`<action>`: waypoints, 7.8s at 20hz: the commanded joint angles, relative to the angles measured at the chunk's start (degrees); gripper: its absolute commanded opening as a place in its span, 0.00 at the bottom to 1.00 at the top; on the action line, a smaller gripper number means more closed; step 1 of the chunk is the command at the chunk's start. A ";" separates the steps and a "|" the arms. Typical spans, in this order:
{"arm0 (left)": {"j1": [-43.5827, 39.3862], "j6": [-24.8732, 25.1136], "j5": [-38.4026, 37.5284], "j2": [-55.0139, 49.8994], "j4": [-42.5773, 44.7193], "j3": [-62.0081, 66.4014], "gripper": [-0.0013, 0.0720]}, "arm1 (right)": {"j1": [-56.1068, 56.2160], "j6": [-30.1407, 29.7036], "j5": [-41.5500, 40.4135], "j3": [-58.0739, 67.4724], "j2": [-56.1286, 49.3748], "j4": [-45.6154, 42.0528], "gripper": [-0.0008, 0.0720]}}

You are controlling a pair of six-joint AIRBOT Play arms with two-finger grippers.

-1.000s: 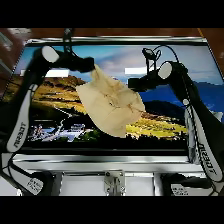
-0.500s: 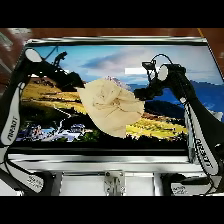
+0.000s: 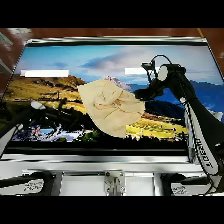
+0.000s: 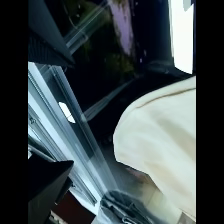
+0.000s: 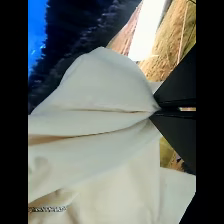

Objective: Fold the shirts.

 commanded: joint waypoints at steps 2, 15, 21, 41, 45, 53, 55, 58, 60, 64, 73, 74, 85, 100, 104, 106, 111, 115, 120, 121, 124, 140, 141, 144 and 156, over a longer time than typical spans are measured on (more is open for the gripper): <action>-7.04 4.11 13.99 0.68 -12.31 -8.96 0.90 | -0.02 -0.02 -0.66 -0.02 -0.02 0.61 0.10; -16.11 3.82 26.21 -8.57 -23.19 -0.22 0.66 | 0.22 -0.02 -0.55 -0.02 -0.02 5.60 0.11; -16.55 8.90 24.94 -7.08 -21.11 2.93 0.06 | 0.22 1.51 -0.61 0.00 0.09 6.97 0.11; 27.10 2.73 6.62 50.34 -1.27 47.10 0.06 | -0.20 3.08 -19.41 0.28 53.94 8.94 0.10; 27.10 2.51 -6.60 51.74 -0.07 47.08 0.06 | -0.20 6.56 -7.23 0.28 57.61 7.37 0.10; 27.10 -12.28 -32.24 52.22 15.08 32.30 0.06 | -0.20 20.15 23.12 -14.69 56.72 -0.85 0.10; 27.10 -12.26 -31.41 53.00 15.08 22.43 0.06 | -0.20 19.96 15.98 -23.26 55.65 -0.04 0.10; 27.10 -12.20 -22.36 52.37 15.04 7.30 0.06 | -0.20 18.86 -6.38 -30.05 49.46 0.79 0.10; 27.04 -9.84 -9.51 50.38 13.62 -0.42 0.06 | -0.20 18.60 -23.10 -30.23 41.99 1.20 0.10; 25.33 -0.22 10.10 40.85 8.52 -5.29 0.06 | -0.20 18.62 -47.91 -30.18 26.14 9.49 0.10; 8.90 1.07 23.98 10.60 7.80 -5.11 0.07 | -0.20 18.62 -49.05 -30.18 7.58 17.38 0.12; 9.22 1.09 23.96 9.09 7.45 -4.70 0.08 | -0.31 18.62 -49.77 -30.16 7.74 17.35 0.29; 36.52 3.67 -12.46 9.05 15.21 3.08 0.44 | -19.50 12.26 -20.57 -29.14 18.75 5.70 0.87; 14.80 10.08 13.44 7.76 -3.63 -19.10 0.72 | -15.56 -0.48 -16.02 -29.16 10.97 22.62 0.87; 12.70 10.08 18.40 7.10 -5.90 -19.02 0.72 | -15.56 -0.48 -15.23 -29.18 10.97 22.64 0.87; 12.70 10.67 17.35 6.95 -5.88 -19.02 0.68 | -15.56 -0.48 -15.30 -29.16 10.97 22.62 0.87; 12.70 12.50 14.91 5.07 -5.88 -19.02 0.50 | -15.56 -0.46 -15.58 -29.16 10.97 22.45 0.87; 12.70 16.76 11.69 3.63 -5.88 -19.02 0.07 | -15.56 0.00 -15.61 -29.18 10.95 22.45 0.87; 12.79 16.96 11.23 3.63 -5.88 -18.99 0.06 | -15.56 1.77 -12.96 -29.18 6.45 24.17 0.95; 12.83 16.98 10.84 3.67 -5.88 -18.99 0.06 | -15.56 1.66 -12.79 -29.18 5.22 25.86 0.95; 12.83 16.98 9.42 3.67 -5.88 -18.97 0.06 | -15.56 1.66 -14.19 -29.16 2.54 29.81 0.94; 12.83 16.98 8.28 10.75 -5.84 -13.90 0.06 | -9.16 -5.99 -20.00 -26.73 1.90 33.62 0.10; 12.83 17.00 8.28 13.81 -5.84 -11.61 0.06 | -9.16 -8.79 -20.02 -25.42 4.66 33.03 0.10; 12.94 16.98 8.35 25.73 -5.84 -0.70 0.06 | -9.20 -18.86 -20.55 -18.47 16.52 32.68 0.10; 23.02 2.69 21.05 52.35 14.64 52.33 0.06 | -9.20 -14.82 -38.93 10.05 54.34 23.80 0.10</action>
